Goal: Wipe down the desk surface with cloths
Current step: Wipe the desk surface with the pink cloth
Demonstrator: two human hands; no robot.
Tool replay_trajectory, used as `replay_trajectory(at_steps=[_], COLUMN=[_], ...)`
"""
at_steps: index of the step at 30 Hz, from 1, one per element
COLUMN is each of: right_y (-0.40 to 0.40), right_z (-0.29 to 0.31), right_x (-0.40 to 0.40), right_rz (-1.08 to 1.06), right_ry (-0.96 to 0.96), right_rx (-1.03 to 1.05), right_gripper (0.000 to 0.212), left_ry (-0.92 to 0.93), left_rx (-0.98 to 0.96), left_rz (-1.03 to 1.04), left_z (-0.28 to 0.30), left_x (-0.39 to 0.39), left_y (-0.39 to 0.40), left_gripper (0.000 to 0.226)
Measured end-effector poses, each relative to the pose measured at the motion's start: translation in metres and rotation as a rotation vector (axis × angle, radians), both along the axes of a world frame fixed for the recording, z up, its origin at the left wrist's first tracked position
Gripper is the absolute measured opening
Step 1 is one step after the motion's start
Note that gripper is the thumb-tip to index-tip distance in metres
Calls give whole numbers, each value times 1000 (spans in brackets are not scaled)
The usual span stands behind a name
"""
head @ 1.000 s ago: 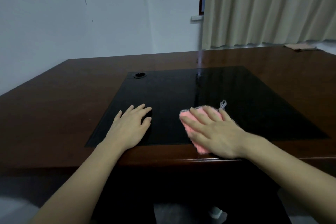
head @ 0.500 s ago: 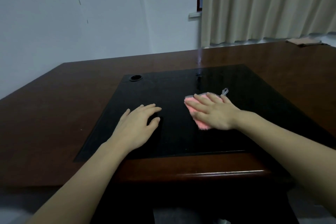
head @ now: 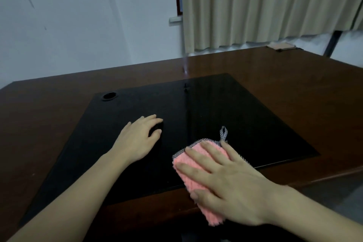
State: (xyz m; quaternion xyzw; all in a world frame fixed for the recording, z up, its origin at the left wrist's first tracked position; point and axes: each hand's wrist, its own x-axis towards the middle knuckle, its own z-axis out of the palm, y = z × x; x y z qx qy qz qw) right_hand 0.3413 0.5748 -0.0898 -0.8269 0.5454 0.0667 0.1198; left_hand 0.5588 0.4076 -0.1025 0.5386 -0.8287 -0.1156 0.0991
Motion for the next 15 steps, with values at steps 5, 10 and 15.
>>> replay_trajectory(at_steps=[5, 10, 15], right_y=[-34, -111, -105], right_z=[-4, -7, -10], right_x=[-8, -30, -25], right_rz=[-62, -303, -367], right_ry=[62, 80, 57], right_rx=[-44, -69, -62], right_gripper=[59, 58, 59], left_ry=[51, 38, 12], left_rx=[-18, -31, -36], left_rz=[-10, -17, -5], left_z=[-13, -14, -10], left_x=[2, 3, 2], left_y=[0, 0, 3], left_gripper=[46, 45, 45])
